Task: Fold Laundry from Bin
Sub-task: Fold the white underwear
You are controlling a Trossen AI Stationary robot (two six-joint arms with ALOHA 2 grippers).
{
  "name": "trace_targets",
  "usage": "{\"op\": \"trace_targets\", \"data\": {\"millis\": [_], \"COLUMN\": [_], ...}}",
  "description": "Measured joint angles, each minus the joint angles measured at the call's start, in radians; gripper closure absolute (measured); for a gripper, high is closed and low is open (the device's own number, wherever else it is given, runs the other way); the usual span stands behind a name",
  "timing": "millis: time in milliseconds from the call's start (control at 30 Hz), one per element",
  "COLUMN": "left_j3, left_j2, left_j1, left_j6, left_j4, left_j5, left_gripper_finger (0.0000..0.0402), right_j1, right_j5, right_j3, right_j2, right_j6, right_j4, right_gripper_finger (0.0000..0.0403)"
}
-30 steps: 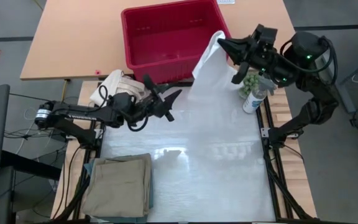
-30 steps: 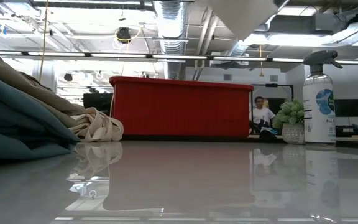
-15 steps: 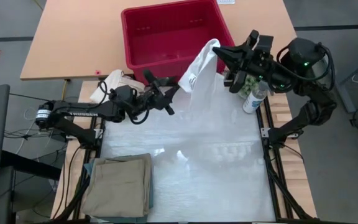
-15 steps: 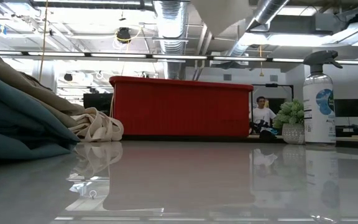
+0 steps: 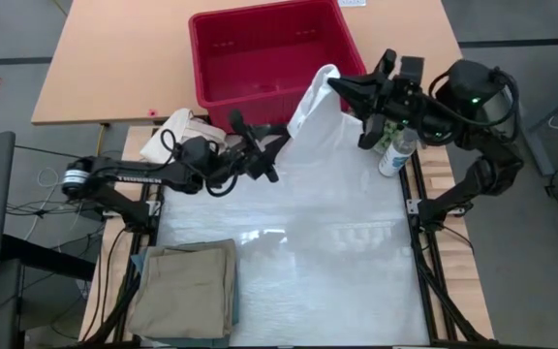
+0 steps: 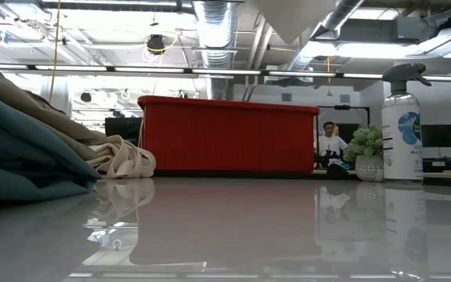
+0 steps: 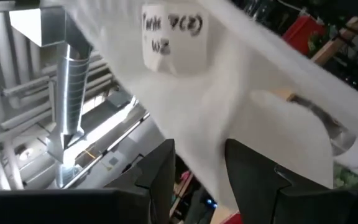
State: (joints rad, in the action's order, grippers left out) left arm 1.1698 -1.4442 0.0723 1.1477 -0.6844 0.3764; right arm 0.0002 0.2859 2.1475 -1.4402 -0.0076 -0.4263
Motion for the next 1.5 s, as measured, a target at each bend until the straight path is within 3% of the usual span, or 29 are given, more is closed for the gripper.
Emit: {"op": "trace_targets", "data": {"millis": [700, 1033, 1167, 1333, 1500], "left_j3": [0.0, 0.0, 0.0, 0.0, 0.0], "left_j2": [-0.016, -0.015, -0.015, -0.009, 0.033], "left_j1": [-0.048, -0.039, -0.039, -0.053, -0.09], "left_j6": [0.079, 0.082, 0.055, 0.089, 0.152], "left_j4": [0.01, -0.084, -0.094, -0.092, -0.094], "left_j5": [0.056, 0.058, 0.139, 0.292, 0.386], "left_gripper_finger": [0.0268, 0.0273, 0.0302, 0.0386, 0.0399], "right_j1": [0.0, 0.023, 0.034, 0.033, 0.032], "right_j5": [-0.058, -0.127, -0.128, -0.127, -0.073], "right_j3": [-0.002, 0.0, -0.001, 0.0, 0.0], "right_j2": [-0.036, -0.075, -0.091, -0.089, -0.072], "right_j6": [0.009, 0.086, 0.087, 0.086, 0.055], "right_j4": [0.131, 0.128, 0.14, 0.12, -0.024], "right_gripper_finger": [0.0381, 0.0381, 0.0381, 0.0381, 0.0381]}}
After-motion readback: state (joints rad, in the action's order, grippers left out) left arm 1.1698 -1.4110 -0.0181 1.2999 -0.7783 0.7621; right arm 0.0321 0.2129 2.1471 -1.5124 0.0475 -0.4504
